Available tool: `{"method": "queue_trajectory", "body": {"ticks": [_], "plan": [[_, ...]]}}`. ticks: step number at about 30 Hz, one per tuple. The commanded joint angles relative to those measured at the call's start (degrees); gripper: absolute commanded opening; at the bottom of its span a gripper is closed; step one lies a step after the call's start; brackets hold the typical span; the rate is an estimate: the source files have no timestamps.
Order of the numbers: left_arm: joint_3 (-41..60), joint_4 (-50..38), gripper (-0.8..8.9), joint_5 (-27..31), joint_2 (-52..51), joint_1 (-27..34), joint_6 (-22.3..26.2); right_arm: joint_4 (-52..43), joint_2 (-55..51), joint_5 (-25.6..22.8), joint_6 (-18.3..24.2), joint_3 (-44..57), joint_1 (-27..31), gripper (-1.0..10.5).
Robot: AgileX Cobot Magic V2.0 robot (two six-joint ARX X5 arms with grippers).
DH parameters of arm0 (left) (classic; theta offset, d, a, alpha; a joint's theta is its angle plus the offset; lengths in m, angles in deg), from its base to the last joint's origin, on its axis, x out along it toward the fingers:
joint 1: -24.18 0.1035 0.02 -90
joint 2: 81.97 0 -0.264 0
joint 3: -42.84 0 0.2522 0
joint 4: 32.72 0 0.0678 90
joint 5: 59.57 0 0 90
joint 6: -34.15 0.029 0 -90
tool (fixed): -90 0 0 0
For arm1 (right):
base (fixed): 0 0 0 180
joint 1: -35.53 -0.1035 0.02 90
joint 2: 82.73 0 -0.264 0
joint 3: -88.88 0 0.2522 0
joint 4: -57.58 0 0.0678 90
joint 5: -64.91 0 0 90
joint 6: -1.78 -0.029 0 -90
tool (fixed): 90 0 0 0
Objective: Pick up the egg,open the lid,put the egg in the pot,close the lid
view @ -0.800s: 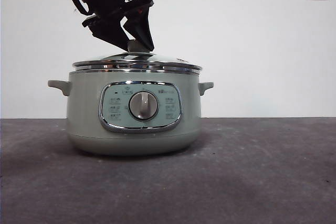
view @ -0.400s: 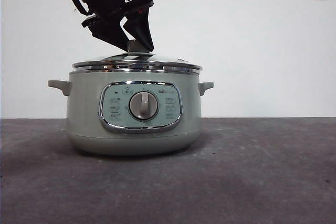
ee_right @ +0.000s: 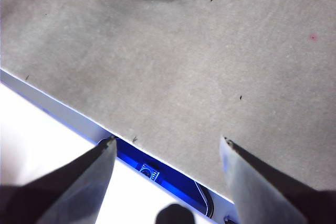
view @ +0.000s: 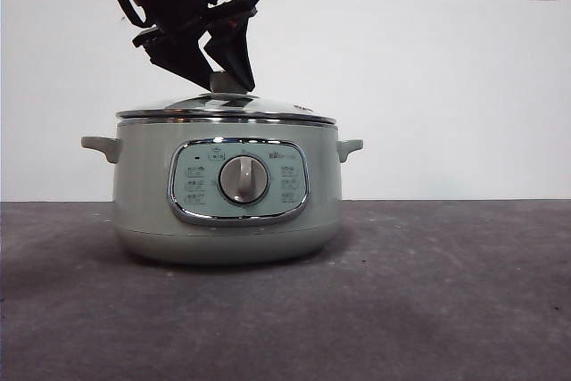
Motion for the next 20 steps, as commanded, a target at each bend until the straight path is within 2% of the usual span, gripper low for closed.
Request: {"method": "queue_trajectory", "body": {"ticks": [1, 14, 15, 18, 20], "plan": [[-0.85, -1.53, -0.08, -0.28, -0.33, 0.35, 0.48, -0.31, -0.15, -0.33, -0.37, 0.57, -0.11, 3.4], [-0.83, 1.6, 0.06, -2.43, 2.93, 0.35, 0.15, -0.26, -0.15, -0.37, -0.83, 0.55, -0.11, 3.4], [-0.83, 1.6, 0.4, -2.45, 2.91, 0.35, -0.2, -0.37, -0.15, -0.46, -0.81, 0.57, -0.11, 3.4], [-0.83, 2.58, 2.25, -3.28, 2.91, 0.52, -0.42, -0.39, -0.15, -0.94, -0.81, 0.57, -0.11, 3.4], [-0.83, 3.23, 2.3, -3.5, 2.91, 0.5, -0.42, -0.39, -0.15, -0.94, -0.81, 0.57, -0.11, 3.4]]}}
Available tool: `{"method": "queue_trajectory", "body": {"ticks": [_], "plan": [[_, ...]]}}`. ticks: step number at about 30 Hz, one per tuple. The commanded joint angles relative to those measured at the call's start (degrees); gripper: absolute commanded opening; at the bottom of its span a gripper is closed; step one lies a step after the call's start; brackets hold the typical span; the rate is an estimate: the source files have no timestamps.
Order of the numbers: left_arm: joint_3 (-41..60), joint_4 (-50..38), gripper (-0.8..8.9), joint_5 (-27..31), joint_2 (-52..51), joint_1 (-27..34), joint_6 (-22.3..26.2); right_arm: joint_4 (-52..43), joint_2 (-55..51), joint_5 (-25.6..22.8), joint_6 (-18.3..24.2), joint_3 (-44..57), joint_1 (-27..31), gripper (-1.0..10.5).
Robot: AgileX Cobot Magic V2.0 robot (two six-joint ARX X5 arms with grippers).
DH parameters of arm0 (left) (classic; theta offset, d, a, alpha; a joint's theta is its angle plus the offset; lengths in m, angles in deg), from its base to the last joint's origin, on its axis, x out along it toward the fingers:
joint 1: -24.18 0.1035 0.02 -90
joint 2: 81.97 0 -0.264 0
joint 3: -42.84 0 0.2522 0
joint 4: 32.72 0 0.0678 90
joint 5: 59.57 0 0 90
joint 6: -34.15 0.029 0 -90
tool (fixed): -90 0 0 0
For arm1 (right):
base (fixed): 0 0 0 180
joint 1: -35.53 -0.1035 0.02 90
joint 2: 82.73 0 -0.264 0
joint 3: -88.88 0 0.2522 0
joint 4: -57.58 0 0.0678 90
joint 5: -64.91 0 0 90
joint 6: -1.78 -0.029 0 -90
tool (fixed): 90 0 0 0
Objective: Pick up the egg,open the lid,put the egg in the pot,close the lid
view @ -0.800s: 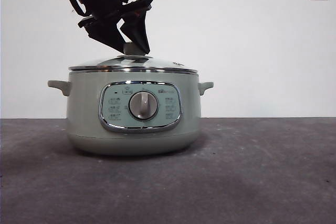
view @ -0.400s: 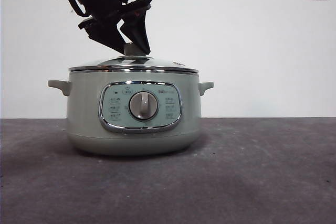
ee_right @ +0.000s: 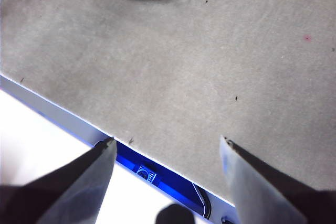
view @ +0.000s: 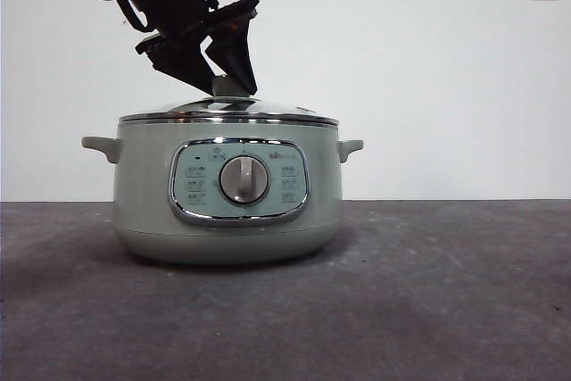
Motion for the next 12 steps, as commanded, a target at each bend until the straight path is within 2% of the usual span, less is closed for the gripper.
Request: {"method": "queue_trajectory", "body": {"ticks": [1, 9, 10, 12], "plan": [[0.31, 1.62, 2.3, -1.62, 1.4, 0.15, -0.22, -0.37, -0.15, -0.07, -0.61, 0.57, -0.11, 3.4], [-1.42, 2.84, 2.31, -2.12, 1.33, 0.33, -0.63, -0.37, -0.15, -0.07, -0.61, 0.55, -0.11, 3.4], [-1.49, 2.99, 2.58, -2.12, 1.33, 0.33, -0.63, -0.37, -0.15, -0.07, -0.61, 0.57, -0.11, 3.4], [-1.49, 3.37, 3.84, -2.12, 1.33, 0.33, -0.63, -0.37, -0.15, -0.07, -0.61, 0.57, -0.11, 3.4]]}}
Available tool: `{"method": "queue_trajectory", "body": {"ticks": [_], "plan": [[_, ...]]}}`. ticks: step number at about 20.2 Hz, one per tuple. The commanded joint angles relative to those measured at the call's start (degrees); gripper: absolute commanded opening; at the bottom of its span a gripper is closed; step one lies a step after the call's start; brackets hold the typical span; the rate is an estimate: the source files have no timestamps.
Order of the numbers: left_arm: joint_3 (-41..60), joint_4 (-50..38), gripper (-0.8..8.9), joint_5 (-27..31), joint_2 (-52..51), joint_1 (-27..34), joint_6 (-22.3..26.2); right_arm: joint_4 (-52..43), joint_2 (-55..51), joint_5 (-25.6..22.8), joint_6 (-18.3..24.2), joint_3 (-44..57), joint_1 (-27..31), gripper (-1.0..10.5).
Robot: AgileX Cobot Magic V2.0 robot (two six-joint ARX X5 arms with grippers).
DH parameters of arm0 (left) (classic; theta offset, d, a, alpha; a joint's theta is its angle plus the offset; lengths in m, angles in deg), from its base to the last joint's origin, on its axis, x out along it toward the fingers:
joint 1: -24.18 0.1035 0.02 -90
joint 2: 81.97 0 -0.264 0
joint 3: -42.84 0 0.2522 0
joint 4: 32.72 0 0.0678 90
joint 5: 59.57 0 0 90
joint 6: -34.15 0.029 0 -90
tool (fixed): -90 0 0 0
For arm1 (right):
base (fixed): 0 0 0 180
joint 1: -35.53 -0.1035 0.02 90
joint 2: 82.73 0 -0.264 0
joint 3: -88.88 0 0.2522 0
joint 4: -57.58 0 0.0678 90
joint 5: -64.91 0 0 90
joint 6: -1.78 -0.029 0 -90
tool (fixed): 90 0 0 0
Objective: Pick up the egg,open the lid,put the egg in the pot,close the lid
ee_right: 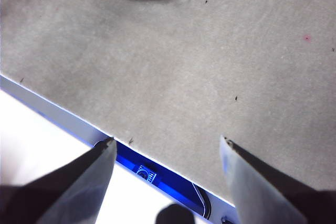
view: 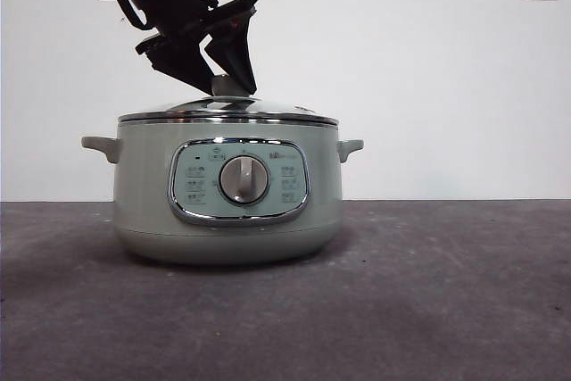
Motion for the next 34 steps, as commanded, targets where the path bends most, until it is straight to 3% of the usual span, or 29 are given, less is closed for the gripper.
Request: {"method": "queue_trajectory", "body": {"ticks": [1, 12, 20, 26, 32, 33, 34], "plan": [[0.02, 1.14, 3.88, -0.9, 0.85, 0.09, -0.61, -0.39, -0.15, -0.07, -0.61, 0.57, -0.11, 3.4], [-0.07, 2.86, 3.88, -0.44, -5.44, 0.68, -0.61, -1.53, -0.15, -0.09, -0.61, 0.57, -0.11, 3.4], [-0.07, 21.38, 3.85, -1.27, -22.77, 0.92, -0.63, -5.03, -0.09, -0.04, -0.57, 0.57, -0.11, 3.4], [-0.07, 38.8, 3.81, -11.21, -34.07, 0.83, -0.83, -4.96, -0.09, -0.02, -0.55, 0.55, -0.11, 3.4], [-0.07, 45.48, 3.75, -11.37, -38.34, 0.83, -0.79, -4.81, -0.09, 0.0, -0.59, 0.55, -0.11, 3.4], [-0.07, 45.55, 3.56, -11.39, -38.36, 0.83, -0.76, -4.7, -0.09, -0.02, -0.59, 0.55, -0.11, 3.4], [-0.07, 45.62, 2.13, -11.39, -38.36, 0.83, -0.52, -4.66, -0.09, -0.02, -0.59, 0.55, -0.11, 3.2]]}}
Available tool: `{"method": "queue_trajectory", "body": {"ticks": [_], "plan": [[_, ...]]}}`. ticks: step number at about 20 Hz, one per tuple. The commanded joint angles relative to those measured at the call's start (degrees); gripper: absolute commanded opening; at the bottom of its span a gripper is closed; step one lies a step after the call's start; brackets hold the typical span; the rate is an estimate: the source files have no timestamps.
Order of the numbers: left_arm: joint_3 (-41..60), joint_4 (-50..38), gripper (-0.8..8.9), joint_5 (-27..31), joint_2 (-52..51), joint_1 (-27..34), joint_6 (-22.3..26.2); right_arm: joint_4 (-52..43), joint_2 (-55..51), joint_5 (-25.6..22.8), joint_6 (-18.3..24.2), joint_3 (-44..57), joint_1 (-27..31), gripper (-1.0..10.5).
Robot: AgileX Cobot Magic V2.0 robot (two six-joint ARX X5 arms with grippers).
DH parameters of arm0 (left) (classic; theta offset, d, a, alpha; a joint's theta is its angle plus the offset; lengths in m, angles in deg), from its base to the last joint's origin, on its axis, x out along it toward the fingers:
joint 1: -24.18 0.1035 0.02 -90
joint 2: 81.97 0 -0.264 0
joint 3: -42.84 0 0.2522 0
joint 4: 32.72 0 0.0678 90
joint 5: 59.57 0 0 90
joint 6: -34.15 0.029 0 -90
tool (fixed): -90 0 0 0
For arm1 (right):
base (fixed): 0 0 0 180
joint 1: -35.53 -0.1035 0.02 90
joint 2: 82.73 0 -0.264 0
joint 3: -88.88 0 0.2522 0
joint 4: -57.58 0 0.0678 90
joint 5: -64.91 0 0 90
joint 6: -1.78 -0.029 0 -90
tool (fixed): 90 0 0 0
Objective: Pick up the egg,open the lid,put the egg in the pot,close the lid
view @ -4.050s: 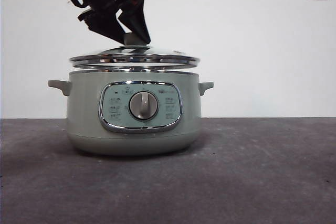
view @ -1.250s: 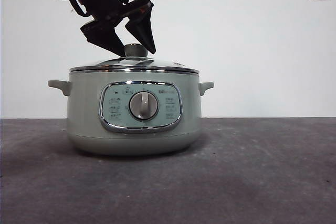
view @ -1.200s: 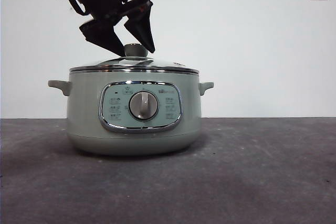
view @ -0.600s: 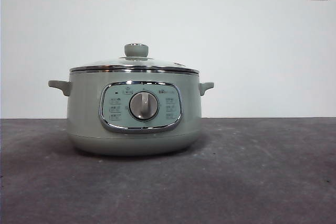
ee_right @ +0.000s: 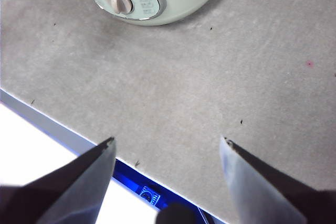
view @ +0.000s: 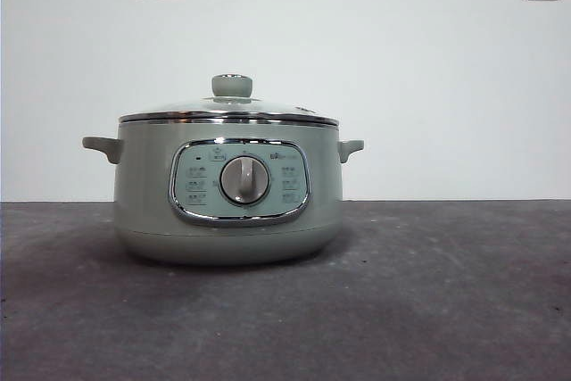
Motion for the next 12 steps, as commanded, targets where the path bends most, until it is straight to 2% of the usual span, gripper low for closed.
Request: {"method": "queue_trajectory", "body": {"ticks": [1, 2, 3, 12], "plan": [[0.02, -0.07, 0.33, -0.2, -0.09, -0.07, 0.5, -0.17, -0.09, -0.02, -0.59, 0.57, -0.11, 2.2], [0.02, -0.31, -0.02, -0.2, -0.04, -0.07, 0.98, -0.22, -0.09, -0.07, -0.55, 0.57, -0.11, 0.3], [0.02, -0.39, -0.07, -0.22, 0.02, -0.07, 1.09, -0.24, -0.09, -0.07, -0.24, 0.55, -0.11, -0.1], [0.02, -0.28, -0.04, -0.2, 0.04, -0.07, 1.16, -0.22, -0.09, -0.09, -1.16, 0.55, -0.09, 0.0]]}}
